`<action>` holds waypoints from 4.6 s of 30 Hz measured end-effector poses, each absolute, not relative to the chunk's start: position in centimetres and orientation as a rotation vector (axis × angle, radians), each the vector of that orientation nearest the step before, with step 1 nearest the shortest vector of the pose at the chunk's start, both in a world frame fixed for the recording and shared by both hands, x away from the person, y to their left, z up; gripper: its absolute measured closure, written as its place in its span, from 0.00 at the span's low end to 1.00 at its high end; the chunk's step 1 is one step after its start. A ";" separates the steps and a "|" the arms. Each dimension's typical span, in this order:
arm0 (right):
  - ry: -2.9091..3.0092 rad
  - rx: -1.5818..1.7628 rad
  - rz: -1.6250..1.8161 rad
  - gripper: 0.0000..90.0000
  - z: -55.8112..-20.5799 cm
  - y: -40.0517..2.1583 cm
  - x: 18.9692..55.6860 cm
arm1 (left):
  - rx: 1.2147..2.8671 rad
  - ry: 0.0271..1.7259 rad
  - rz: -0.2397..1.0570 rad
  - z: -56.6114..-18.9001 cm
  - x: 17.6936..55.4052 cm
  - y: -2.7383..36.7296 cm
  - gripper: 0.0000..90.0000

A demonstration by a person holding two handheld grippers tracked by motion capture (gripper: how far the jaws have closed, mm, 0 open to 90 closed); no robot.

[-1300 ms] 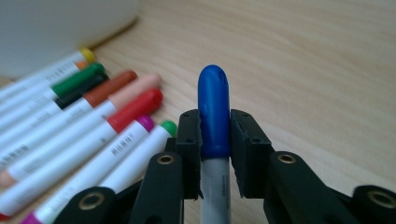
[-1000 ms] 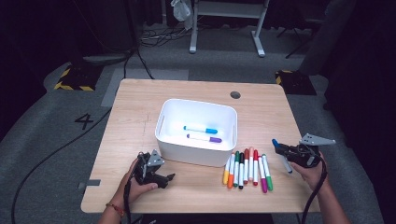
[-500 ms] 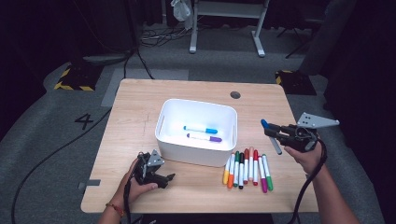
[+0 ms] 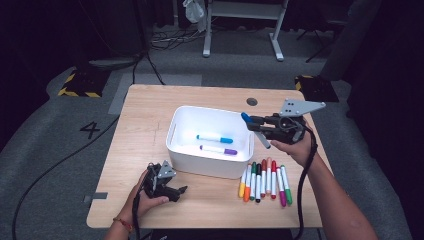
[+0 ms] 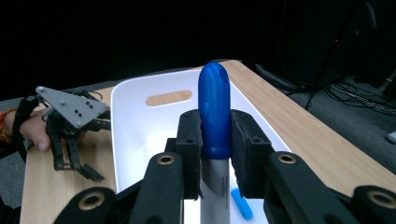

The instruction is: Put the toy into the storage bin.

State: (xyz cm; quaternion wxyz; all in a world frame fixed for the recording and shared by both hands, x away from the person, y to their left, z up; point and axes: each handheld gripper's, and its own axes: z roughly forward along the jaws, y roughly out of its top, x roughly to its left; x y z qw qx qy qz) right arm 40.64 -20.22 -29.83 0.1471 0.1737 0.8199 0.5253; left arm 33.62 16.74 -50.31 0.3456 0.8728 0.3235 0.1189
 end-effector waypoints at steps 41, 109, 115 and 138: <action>2.917 0.335 0.878 0.82 -36.4 -8.3 41.6 | 2.268 0.829 0.303 -50.3 33.6 16.7 0.17; 2.428 1.215 0.954 0.73 -48.7 -35.8 32.5 | 2.267 0.833 0.306 -50.3 33.5 16.7 0.17; 2.372 1.247 0.956 0.83 -48.9 -36.7 32.7 | 2.267 0.832 0.306 -50.3 33.5 16.7 0.17; 2.279 0.996 1.188 0.83 -41.2 -35.6 35.3 | 2.267 0.833 0.303 -50.3 33.6 16.7 0.17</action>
